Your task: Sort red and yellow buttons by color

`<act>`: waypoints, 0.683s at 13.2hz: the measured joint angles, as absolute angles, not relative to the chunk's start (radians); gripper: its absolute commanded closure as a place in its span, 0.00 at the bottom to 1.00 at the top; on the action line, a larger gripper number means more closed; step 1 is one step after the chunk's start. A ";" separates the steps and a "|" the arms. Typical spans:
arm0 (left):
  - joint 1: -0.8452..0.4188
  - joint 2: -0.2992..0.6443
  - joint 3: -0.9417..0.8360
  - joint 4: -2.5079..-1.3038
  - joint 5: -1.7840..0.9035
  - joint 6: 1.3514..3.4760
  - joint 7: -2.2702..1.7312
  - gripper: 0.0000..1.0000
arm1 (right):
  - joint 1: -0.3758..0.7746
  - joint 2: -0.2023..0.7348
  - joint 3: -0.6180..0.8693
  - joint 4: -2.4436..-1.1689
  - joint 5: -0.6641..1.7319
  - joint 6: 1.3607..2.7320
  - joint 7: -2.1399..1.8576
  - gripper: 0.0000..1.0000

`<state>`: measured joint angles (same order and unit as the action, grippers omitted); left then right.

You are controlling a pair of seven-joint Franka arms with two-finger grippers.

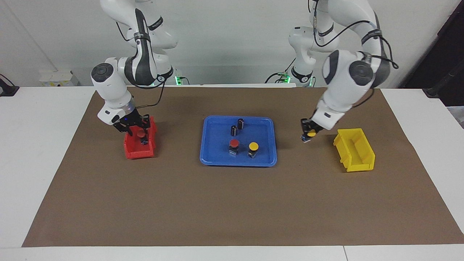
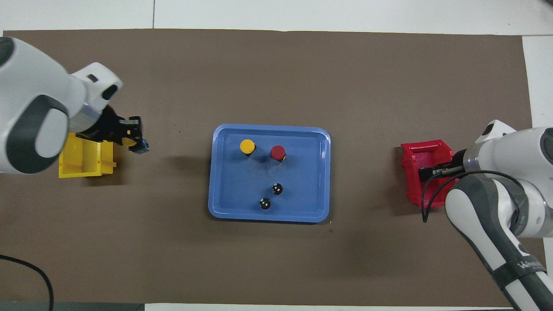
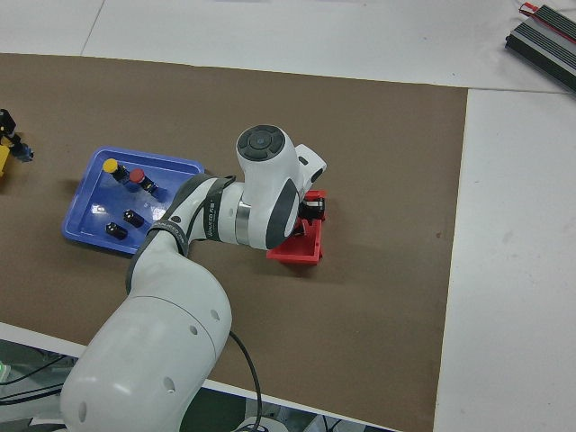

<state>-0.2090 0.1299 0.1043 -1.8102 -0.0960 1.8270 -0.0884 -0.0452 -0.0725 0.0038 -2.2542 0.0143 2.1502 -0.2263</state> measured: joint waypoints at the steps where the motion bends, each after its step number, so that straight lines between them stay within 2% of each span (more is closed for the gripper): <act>1: -0.137 0.125 0.107 -1.806 -0.095 1.827 -0.010 0.99 | -0.043 -0.070 0.008 -2.188 0.014 2.084 -0.226 0.25; 4: -0.014 0.110 0.107 -1.787 -0.091 1.835 0.150 0.99 | 0.043 -0.025 0.016 -1.968 0.019 1.951 -0.142 0.10; 7: 0.004 0.090 0.102 -1.875 -0.090 1.934 0.210 0.99 | 0.281 0.101 0.025 -1.739 0.017 1.936 0.251 0.02; 9: 0.005 0.081 0.100 -1.928 -0.090 1.984 0.238 0.99 | 0.418 0.221 0.029 -1.618 0.009 1.937 0.452 0.01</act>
